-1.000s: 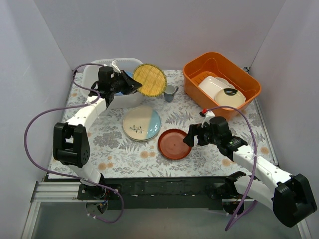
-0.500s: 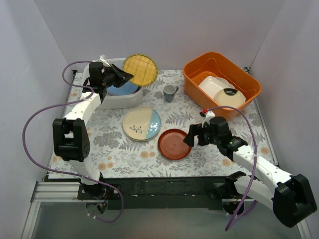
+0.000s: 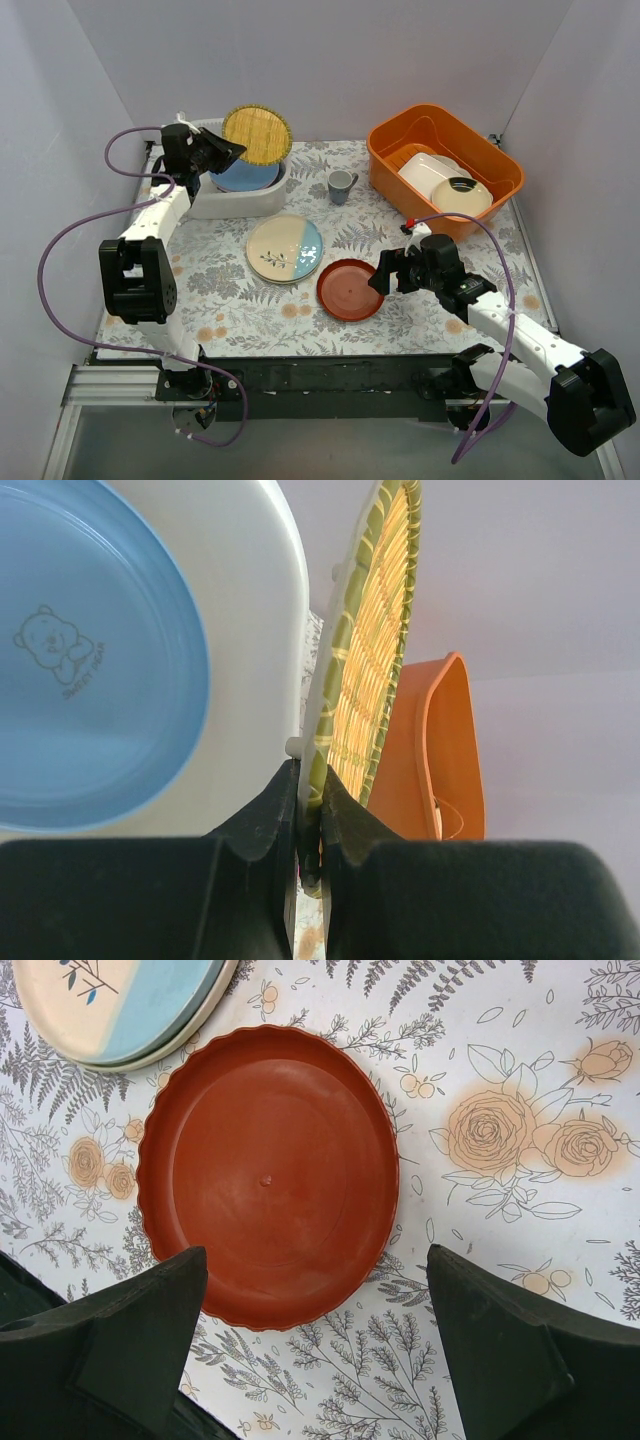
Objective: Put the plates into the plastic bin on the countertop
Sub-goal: Place the plate in the plastic bin.
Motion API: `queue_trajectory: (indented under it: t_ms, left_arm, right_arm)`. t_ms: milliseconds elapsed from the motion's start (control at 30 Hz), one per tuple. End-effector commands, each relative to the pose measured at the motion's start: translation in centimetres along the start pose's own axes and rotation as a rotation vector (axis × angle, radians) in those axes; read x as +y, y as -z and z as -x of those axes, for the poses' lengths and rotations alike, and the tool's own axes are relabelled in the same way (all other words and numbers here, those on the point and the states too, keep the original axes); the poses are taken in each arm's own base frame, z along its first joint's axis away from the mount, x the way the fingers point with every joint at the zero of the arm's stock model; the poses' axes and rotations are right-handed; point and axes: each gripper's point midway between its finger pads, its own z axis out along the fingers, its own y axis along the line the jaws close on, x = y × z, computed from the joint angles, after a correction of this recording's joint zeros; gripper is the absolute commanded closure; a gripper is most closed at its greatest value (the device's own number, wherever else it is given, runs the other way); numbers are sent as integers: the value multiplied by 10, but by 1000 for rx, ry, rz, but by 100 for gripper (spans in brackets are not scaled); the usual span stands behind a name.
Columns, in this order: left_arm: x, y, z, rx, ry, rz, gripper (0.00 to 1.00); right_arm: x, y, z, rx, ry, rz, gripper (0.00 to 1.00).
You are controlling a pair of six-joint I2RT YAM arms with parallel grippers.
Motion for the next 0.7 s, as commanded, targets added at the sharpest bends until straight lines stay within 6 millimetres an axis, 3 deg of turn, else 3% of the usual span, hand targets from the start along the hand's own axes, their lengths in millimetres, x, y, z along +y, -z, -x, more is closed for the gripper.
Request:
queue_trajectory:
  t_ms: [0, 133, 267, 667]
  left_arm:
    - [-21, 5, 19, -70, -25, -33, 100]
    - [-12, 5, 22, -100, -40, 6, 100]
    - [6, 7, 41, -148, -47, 56, 100]
    - [70, -15, 20, -74, -32, 211, 100]
  right_arm:
    - [7, 3, 17, -54, 32, 16, 3]
    - [6, 5, 14, -47, 29, 17, 2]
    - [7, 4, 10, -43, 22, 29, 3]
    - [7, 0, 9, -25, 32, 30, 3]
